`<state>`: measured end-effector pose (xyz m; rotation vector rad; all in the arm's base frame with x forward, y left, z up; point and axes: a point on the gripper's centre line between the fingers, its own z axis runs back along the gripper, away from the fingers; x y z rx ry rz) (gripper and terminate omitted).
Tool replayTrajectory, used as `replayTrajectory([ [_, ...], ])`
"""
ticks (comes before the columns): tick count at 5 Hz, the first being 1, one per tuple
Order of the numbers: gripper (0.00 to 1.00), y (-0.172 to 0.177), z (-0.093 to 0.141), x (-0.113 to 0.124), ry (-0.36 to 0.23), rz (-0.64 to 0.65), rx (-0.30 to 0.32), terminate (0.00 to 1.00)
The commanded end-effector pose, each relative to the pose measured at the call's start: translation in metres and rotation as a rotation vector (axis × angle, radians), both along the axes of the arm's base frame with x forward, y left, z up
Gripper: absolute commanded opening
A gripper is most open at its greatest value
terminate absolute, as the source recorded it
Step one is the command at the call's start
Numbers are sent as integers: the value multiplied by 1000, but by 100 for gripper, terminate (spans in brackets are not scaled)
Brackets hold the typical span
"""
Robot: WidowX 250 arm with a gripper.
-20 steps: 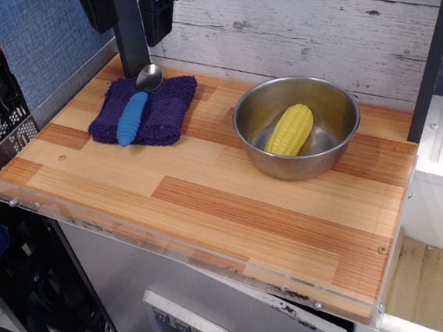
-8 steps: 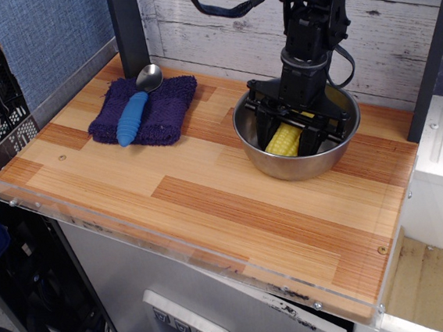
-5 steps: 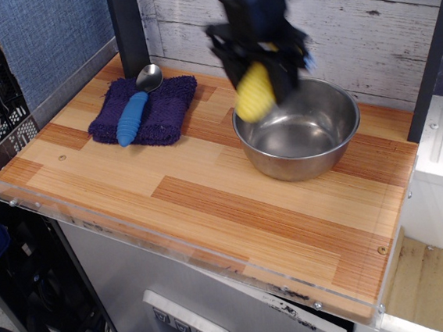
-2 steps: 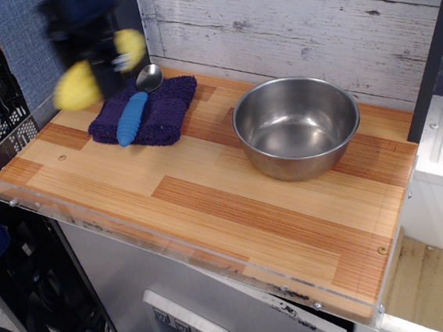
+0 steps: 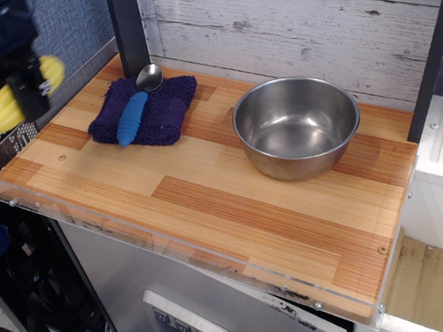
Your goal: Take the squash out of the pot and put it on the left of the purple towel.
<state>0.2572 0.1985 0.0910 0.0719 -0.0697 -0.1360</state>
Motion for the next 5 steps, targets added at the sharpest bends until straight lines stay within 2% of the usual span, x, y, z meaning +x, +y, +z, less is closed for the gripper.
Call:
replayTrajectory([
  [1, 0, 44, -22, 10, 54, 96, 62, 0],
  [2, 0, 35, -38, 11, 86, 101, 62, 0],
  [3, 0, 10, -45, 10, 109, 87, 59, 0],
  [4, 0, -11, -43, 10, 101, 72, 69, 0],
  [5, 0, -16, -50, 13, 111, 70, 91, 0],
])
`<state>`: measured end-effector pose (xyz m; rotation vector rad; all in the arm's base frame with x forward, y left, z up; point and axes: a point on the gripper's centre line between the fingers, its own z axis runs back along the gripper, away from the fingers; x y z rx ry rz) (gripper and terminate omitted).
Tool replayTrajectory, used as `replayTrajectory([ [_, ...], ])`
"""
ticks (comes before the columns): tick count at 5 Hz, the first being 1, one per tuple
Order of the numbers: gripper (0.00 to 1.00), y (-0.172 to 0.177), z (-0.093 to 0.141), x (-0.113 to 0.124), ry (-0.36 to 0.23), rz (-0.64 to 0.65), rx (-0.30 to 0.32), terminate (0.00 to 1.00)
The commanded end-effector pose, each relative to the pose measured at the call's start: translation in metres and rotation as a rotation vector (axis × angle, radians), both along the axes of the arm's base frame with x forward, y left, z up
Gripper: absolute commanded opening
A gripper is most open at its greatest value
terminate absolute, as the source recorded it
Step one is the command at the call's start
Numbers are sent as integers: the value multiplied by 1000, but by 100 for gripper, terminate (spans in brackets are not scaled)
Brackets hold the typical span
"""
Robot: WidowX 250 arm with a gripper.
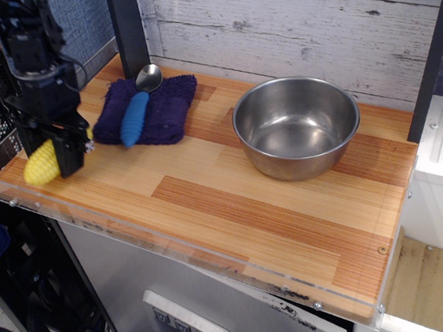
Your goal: Take the squash out of the pot and put it on the left of the purple towel.
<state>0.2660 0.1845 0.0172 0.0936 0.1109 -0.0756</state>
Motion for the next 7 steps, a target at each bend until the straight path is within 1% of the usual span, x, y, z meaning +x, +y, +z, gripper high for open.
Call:
replayTrajectory([
  [1, 0, 8, 15, 3, -33, 13, 85, 0],
  [2, 0, 22, 17, 4, -28, 35, 102, 0],
  [3, 0, 30, 20, 6, -32, 44, 100, 0],
  [5, 0, 24, 15, 5, -9, 3, 85, 0],
  [6, 100, 19, 16, 6, -5, -16, 69, 0],
  [7, 100, 11, 32, 8, -50, -31, 66, 0],
])
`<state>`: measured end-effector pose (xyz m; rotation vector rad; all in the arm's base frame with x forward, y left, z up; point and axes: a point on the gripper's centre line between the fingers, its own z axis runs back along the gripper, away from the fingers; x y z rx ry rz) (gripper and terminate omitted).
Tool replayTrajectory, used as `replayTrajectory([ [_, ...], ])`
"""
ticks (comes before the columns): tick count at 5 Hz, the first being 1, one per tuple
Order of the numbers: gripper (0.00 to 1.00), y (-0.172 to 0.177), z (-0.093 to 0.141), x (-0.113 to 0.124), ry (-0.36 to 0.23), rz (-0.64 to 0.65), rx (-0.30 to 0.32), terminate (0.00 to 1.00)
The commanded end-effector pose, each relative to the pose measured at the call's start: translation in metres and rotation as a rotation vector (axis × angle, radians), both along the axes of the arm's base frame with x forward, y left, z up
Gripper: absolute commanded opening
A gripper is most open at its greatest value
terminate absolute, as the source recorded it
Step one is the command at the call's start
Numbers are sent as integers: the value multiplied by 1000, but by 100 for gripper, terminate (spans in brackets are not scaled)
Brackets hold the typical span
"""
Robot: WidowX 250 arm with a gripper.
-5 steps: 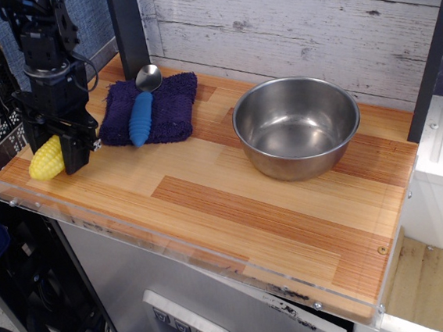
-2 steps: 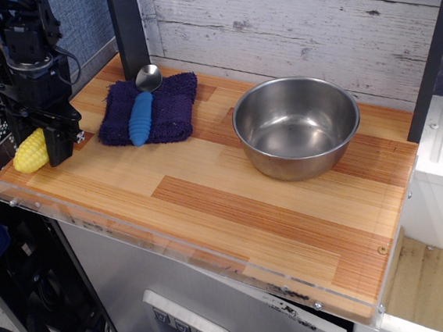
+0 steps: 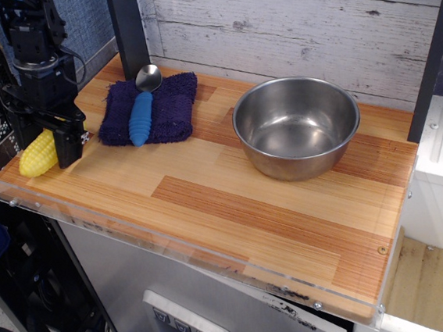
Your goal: Take the squash out of the pot and put it on the left of the purple towel.
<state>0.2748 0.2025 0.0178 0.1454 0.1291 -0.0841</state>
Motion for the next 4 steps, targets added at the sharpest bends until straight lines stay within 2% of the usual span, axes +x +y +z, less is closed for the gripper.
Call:
replayTrajectory([
  [1, 100, -14, 60, -1, -143, -36, 11, 0],
  [2, 100, -24, 107, -6, -246, -32, 10, 0],
  [3, 100, -33, 141, -14, -305, -22, 10, 0],
  [4, 100, -41, 146, -10, -283, -42, -38, 0],
])
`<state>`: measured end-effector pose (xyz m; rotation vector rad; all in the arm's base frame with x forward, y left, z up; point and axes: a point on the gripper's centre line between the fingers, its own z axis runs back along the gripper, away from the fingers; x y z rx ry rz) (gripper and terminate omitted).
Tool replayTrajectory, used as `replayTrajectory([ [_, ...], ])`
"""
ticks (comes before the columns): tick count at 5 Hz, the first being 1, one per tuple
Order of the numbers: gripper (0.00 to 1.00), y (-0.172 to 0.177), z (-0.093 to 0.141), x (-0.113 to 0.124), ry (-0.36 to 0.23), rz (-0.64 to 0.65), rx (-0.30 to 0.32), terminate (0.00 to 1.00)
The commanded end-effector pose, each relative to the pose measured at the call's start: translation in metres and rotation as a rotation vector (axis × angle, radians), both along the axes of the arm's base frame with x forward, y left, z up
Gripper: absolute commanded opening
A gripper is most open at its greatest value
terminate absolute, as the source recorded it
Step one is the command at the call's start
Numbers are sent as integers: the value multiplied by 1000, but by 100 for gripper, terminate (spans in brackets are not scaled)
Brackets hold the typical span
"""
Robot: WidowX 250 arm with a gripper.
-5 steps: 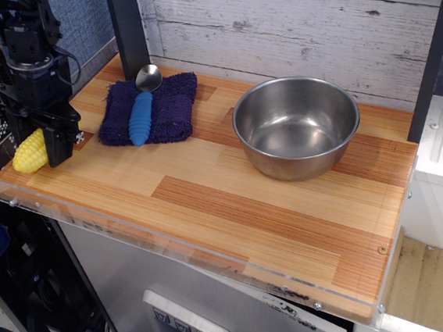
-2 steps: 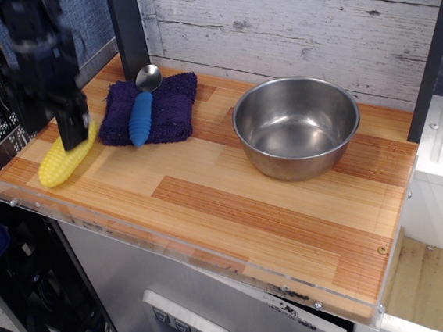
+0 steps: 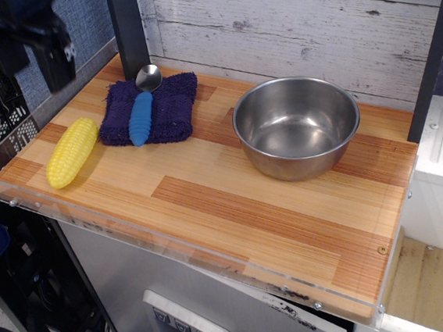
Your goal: Take the squash out of the pot and put it on the left of the purple towel.
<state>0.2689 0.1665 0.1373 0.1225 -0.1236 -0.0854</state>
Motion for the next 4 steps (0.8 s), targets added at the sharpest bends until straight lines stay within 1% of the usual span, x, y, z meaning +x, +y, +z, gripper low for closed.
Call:
replayTrajectory([
  [1, 100, -8, 26, -5, -7, -9, 10, 0],
  [2, 100, -12, 24, -6, 18, 0, 0, 0],
  [3, 100, -15, 25, -6, 68, 5, 10, 0],
  [4, 100, -15, 25, -6, 68, 5, 10, 100],
])
